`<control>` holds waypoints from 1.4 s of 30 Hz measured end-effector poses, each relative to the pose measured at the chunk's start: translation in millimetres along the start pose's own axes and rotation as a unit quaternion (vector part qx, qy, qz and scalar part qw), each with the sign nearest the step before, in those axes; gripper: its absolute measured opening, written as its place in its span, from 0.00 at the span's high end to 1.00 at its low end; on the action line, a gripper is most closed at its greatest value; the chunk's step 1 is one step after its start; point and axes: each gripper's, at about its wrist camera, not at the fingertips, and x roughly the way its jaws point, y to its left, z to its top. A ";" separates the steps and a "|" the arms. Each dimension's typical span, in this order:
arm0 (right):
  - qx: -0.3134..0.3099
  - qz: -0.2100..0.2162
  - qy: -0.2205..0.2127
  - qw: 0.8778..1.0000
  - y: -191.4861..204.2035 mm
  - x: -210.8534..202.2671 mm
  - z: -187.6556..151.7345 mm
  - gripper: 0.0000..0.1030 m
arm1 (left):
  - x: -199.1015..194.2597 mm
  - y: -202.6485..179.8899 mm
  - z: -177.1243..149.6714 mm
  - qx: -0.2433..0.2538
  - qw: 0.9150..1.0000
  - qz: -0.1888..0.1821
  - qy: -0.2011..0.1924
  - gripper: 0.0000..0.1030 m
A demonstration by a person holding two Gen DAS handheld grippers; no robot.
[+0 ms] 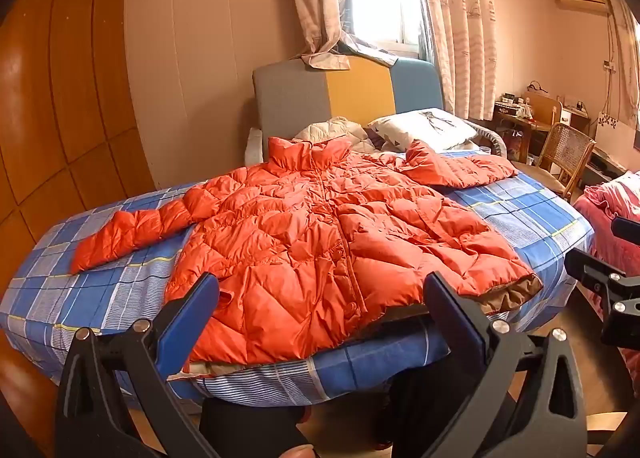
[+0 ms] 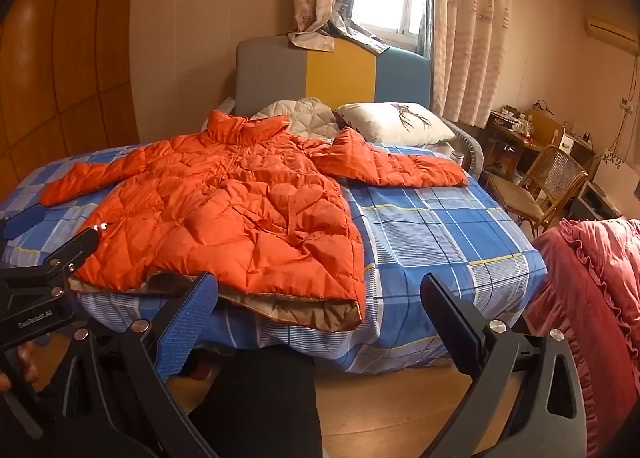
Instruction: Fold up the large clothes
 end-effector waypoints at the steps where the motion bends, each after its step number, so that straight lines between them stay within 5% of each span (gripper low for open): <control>1: 0.000 0.000 0.000 1.000 0.8 -0.2 0.6 0.03 | 0.2 0.4 -0.1 0.000 1.000 -0.001 0.000 0.02; 42: 0.015 0.000 0.004 1.000 -6.6 3.5 -3.1 0.03 | 4.3 5.4 -2.3 -0.006 1.000 0.007 0.010 0.02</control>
